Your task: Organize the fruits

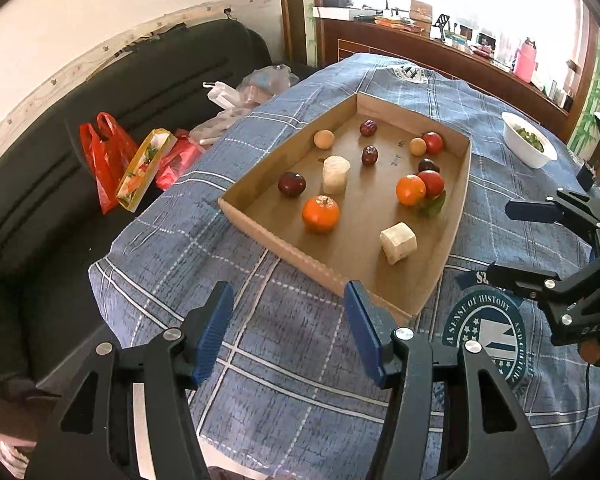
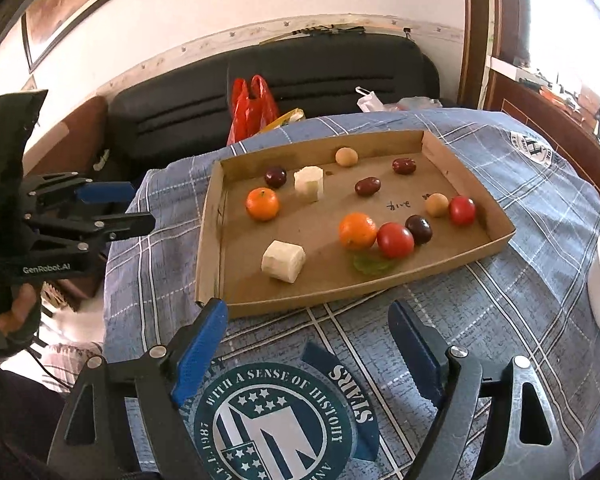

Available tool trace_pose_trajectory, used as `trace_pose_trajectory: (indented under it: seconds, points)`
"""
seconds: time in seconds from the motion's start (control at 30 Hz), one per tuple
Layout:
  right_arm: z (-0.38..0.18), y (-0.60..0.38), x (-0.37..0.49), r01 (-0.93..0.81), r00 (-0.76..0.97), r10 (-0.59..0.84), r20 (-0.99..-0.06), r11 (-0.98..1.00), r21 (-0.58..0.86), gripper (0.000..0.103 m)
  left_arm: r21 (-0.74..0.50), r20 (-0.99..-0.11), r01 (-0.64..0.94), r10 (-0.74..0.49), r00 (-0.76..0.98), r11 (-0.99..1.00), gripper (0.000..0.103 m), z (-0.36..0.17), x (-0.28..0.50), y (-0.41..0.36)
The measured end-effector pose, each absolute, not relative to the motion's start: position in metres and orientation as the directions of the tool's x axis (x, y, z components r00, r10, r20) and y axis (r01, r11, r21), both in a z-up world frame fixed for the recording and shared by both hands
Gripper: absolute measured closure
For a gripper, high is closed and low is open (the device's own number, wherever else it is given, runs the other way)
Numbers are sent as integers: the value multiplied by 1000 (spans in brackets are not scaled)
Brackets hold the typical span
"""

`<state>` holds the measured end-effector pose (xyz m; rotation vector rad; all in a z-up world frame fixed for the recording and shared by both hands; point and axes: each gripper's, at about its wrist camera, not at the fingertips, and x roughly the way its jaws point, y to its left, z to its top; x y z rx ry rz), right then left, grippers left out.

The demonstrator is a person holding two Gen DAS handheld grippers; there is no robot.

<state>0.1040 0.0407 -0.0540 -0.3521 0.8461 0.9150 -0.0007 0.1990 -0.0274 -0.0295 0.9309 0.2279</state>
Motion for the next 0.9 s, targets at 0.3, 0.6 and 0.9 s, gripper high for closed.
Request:
trace_pose_trajectory:
  seconds: [0.3, 0.6, 0.9]
  points:
    - [-66, 53, 97, -828, 318, 511, -799, 560, 29, 19, 85, -792, -212, 195, 578, 974, 46, -28, -6, 203]
    - [-70, 59, 100, -835, 306, 506, -806, 550, 28, 19, 83, -796, -213, 193, 573, 974, 46, -31, -5, 206]
    - [-71, 64, 97, -845, 295, 506, -811, 534, 26, 19, 98, -792, -214, 206, 575, 972, 46, -32, -5, 208]
